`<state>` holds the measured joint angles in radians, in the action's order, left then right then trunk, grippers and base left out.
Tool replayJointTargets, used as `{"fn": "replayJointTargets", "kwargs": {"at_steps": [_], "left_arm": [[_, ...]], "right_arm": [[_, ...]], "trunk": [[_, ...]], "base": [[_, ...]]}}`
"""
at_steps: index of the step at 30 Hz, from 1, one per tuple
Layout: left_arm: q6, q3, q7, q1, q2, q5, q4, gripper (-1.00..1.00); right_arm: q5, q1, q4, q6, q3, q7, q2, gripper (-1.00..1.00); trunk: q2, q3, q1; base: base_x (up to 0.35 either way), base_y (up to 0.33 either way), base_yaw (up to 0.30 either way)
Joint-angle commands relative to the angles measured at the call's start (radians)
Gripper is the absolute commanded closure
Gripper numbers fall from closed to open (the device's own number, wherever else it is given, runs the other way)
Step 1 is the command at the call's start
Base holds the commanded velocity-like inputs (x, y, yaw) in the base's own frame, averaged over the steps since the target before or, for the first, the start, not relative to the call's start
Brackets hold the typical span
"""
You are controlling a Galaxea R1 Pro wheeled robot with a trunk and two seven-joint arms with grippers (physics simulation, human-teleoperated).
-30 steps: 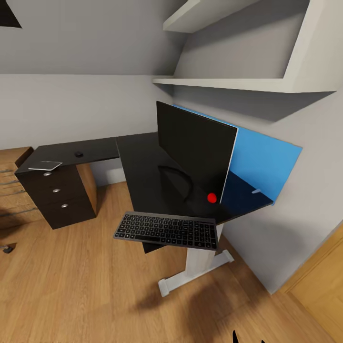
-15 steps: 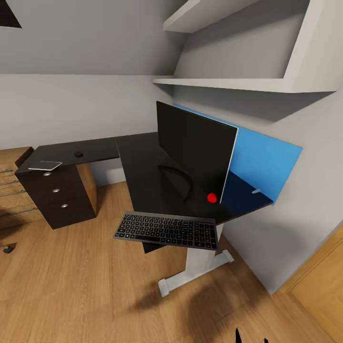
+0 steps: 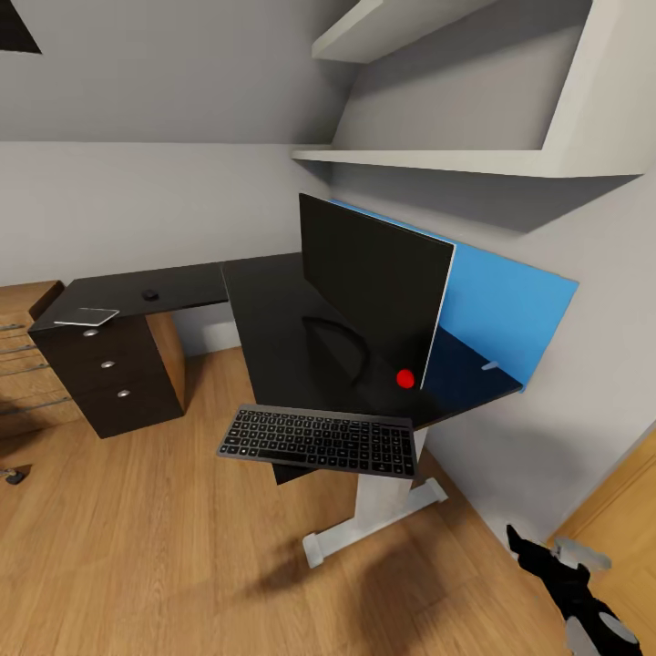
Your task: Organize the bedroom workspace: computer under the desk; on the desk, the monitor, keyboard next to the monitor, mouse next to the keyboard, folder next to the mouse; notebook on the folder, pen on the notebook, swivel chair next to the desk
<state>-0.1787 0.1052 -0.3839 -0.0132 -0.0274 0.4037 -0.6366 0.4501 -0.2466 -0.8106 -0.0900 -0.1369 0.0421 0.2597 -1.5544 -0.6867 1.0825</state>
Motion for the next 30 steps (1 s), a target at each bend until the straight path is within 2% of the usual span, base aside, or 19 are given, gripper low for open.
{"fn": "replayJointTargets", "kwargs": {"at_steps": [1, 5, 7, 9, 10, 11, 12, 13, 15, 16, 20, 22, 25, 30], "left_arm": [[-0.006, 0.008, -0.007, -0.001, -0.001, 0.011, 0.000, -1.00], [-0.008, 0.008, -0.007, -0.001, 0.000, 0.009, 0.000, -1.00], [-0.008, 0.008, -0.007, -0.001, 0.000, 0.009, 0.000, -1.00], [-0.008, 0.009, -0.007, -0.001, 0.000, 0.008, 0.000, -1.00], [-0.008, 0.009, -0.006, -0.001, 0.000, 0.006, 0.000, -1.00], [-0.008, 0.010, -0.006, -0.001, 0.001, 0.003, 0.001, -1.00], [-0.008, 0.010, -0.006, -0.001, 0.001, 0.003, 0.002, -1.00], [-0.008, 0.010, -0.005, -0.001, 0.002, 0.003, 0.002, -1.00], [-0.008, 0.011, -0.005, -0.001, 0.002, 0.003, 0.003, -1.00], [-0.008, 0.011, -0.005, -0.001, 0.003, 0.003, 0.003, -1.00], [-0.009, 0.012, -0.004, -0.001, 0.003, 0.003, 0.003, -1.00], [-0.009, 0.013, -0.004, -0.001, 0.004, 0.003, 0.003, -1.00], [-0.009, 0.014, -0.004, -0.001, 0.004, 0.002, 0.003, -1.00], [-0.048, 0.016, -0.004, -0.001, 0.004, 0.002, 0.003, -1.00]], "right_arm": [[0.024, -0.037, -0.021, 0.070, -0.019, 0.005, 0.014, -1.00], [0.047, -0.200, -0.022, 0.300, -0.099, 0.011, 0.036, -1.00], [0.056, -0.232, -0.020, 0.372, -0.127, 0.016, 0.038, -1.00], [0.099, -0.253, -0.026, 0.480, -0.153, 0.030, 0.040, -1.00], [0.165, -0.260, -0.042, 0.578, -0.162, 0.050, 0.040, -1.00], [0.361, -0.266, -0.076, 0.827, -0.170, 0.113, 0.042, -1.00], [0.373, -0.266, -0.078, 0.844, -0.170, 0.124, 0.042, -1.00], [0.404, -0.266, -0.081, 0.893, -0.171, 0.179, 0.043, -1.00], [0.415, -0.266, -0.081, 0.920, -0.171, 0.221, 0.043, -1.00], [0.421, -0.266, -0.079, 0.940, -0.170, 0.265, 0.040, -1.00], [0.427, -0.266, -0.076, 0.957, -0.170, 0.327, 0.032, -1.00], [0.428, -0.266, -0.072, 0.983, -0.170, 0.395, 0.027, -1.00], [0.429, -0.266, -0.051, 1.008, -0.169, 0.454, 0.024, -1.00], [0.429, -0.266, -0.028, 1.033, -0.168, 0.486, 0.012, -1.00]], "trunk": [[0.000, -0.001, 0.000], [0.000, -0.001, 0.000], [0.000, -0.001, 0.000], [0.000, -0.001, 0.000], [0.000, -0.001, 0.000], [0.000, -0.001, 0.000], [0.000, -0.001, 0.000], [0.000, -0.001, 0.000], [0.000, -0.001, 0.000], [0.000, -0.001, 0.000], [0.000, -0.001, 0.000], [0.000, -0.001, 0.000], [0.000, -0.001, 0.000], [0.000, -0.001, 0.000]], "base": [[0.000, 0.000, 0.000], [0.000, 0.000, 0.000], [0.000, 0.000, 0.000], [0.000, 0.000, 0.000], [0.000, 0.000, 0.000], [0.000, 0.000, 0.000], [0.000, 0.000, 0.000], [0.000, 0.000, 0.000], [0.000, 0.000, 0.000], [0.000, 0.000, 0.000], [0.000, 0.000, 0.000], [0.000, 0.000, 0.000], [0.000, 0.000, 0.000], [0.103, 0.000, 0.000]]}}
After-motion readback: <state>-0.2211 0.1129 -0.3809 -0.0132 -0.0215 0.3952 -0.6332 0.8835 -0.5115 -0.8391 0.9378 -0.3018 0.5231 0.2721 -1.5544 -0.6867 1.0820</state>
